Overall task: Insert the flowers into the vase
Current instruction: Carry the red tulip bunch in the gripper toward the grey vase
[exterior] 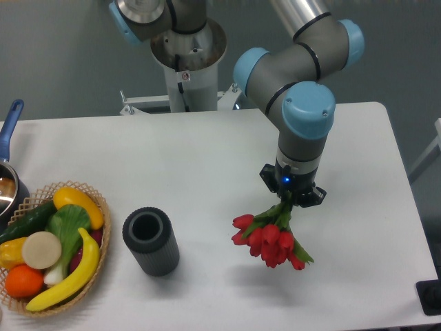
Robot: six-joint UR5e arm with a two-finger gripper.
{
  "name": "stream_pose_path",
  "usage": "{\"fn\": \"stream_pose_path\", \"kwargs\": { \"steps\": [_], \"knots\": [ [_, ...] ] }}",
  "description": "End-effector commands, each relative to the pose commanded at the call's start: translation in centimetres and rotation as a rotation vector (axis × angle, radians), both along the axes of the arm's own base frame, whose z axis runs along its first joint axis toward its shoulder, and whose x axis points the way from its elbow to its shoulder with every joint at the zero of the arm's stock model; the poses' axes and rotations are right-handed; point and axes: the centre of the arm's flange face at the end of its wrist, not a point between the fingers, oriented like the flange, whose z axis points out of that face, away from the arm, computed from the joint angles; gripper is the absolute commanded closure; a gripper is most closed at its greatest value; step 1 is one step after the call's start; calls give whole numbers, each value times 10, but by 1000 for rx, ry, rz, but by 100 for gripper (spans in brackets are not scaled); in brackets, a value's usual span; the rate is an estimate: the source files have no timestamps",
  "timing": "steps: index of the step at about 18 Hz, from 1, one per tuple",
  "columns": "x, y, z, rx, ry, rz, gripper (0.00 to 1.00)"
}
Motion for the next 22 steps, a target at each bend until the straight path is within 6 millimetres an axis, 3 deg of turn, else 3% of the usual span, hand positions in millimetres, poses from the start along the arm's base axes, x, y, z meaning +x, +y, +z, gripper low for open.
{"fn": "stream_pose_path", "kwargs": {
  "steps": [5,11,17,22],
  "knots": [
    [3,2,6,10,4,-4,100],
    [24,11,48,169,-14,-23,100],
    [44,27,90,448,-82,5,100],
    [62,47,105,614,-175,-17,100]
  ]
}}
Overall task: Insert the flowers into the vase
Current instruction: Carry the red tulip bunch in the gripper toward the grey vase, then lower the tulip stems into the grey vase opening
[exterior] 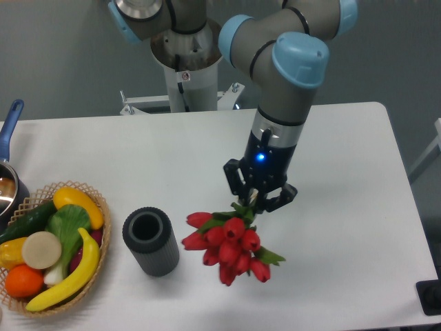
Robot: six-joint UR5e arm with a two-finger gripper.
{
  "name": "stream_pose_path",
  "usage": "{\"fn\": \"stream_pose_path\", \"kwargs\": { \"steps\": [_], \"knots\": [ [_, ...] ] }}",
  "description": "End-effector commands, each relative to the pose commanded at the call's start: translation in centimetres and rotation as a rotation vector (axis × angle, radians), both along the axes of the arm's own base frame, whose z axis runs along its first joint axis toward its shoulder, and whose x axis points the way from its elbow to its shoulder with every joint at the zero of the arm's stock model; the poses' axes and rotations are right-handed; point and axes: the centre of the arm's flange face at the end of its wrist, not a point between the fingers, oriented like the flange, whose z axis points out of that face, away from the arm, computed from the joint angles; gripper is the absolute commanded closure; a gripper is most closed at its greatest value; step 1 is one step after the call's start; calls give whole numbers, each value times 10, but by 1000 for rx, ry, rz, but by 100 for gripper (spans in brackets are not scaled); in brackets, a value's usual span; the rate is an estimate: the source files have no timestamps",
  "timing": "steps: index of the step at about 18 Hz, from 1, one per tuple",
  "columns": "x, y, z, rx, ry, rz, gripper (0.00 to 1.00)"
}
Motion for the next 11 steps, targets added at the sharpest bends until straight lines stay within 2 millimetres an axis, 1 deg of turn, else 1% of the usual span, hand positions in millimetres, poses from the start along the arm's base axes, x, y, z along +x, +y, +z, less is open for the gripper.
{"fn": "stream_pose_path", "kwargs": {
  "steps": [2,6,8,11],
  "knots": [
    [5,4,4,45,-32,-19,100],
    [19,7,32,201,-105,-42,100],
    [26,9,40,298,-153,-57,100],
    [30,7,37,354,-180,-75,100]
  ]
}}
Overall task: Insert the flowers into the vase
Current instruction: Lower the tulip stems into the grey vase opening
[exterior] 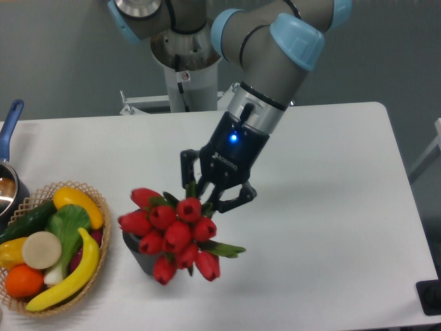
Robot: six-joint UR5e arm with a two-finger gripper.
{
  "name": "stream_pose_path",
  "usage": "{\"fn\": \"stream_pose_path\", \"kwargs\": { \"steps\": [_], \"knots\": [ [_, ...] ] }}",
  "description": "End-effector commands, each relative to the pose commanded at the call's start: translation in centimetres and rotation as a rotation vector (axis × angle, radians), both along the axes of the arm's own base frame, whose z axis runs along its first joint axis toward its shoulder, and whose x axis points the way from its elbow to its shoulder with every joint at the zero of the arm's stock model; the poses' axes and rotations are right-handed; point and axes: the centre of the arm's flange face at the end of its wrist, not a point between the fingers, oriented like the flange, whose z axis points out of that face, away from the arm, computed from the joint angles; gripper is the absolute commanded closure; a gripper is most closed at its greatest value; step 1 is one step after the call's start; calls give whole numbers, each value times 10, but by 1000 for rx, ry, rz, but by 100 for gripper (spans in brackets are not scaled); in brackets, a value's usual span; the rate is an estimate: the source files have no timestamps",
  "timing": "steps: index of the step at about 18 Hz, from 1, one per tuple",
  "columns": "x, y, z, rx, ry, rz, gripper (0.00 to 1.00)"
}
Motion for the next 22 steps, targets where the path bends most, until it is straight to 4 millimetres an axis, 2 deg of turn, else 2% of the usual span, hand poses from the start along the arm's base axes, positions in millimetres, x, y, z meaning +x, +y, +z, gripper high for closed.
{"fn": "stream_pose_path", "kwargs": {
  "steps": [13,22],
  "knots": [
    [18,-1,4,256,-124,-157,100],
    [17,16,-26,294,-66,-230,100]
  ]
}}
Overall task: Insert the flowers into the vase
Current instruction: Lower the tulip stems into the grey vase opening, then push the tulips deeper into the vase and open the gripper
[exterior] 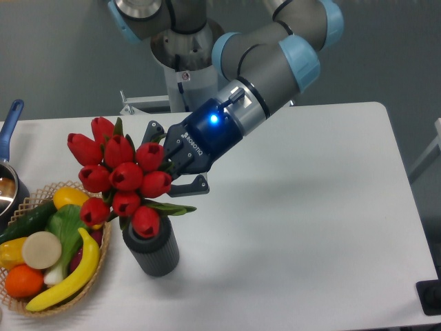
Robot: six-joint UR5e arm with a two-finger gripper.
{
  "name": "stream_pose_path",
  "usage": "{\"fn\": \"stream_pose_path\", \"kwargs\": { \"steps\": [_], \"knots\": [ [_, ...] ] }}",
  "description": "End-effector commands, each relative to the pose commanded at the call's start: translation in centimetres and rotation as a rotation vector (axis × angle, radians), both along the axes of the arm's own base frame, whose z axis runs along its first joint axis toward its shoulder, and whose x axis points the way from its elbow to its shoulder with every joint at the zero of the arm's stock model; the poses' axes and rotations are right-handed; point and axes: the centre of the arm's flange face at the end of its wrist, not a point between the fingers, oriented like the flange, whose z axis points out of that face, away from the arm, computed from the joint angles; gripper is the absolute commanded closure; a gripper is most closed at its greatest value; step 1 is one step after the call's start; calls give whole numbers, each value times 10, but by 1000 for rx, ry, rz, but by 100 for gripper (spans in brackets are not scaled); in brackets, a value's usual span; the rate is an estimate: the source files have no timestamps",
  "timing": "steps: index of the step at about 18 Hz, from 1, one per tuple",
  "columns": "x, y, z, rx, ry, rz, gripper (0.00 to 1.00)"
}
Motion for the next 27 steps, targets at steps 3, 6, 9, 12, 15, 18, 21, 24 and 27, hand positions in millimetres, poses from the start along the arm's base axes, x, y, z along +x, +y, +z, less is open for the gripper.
{"fn": "stream_pose_path", "kwargs": {
  "steps": [3,6,9,12,15,18,21,24,27],
  "knots": [
    [2,5,-6,4,8,-13,100],
    [2,7,-6,5,9,-16,100],
    [0,9,-14,6,13,-21,98],
    [3,16,-24,2,11,-35,97],
    [6,22,-34,-5,0,-47,97],
    [10,27,-44,-14,-10,-58,97],
    [12,23,-57,-30,-28,-56,96],
    [11,14,-74,-49,-52,-43,94],
    [9,3,-91,-55,-51,-35,93]
  ]
}}
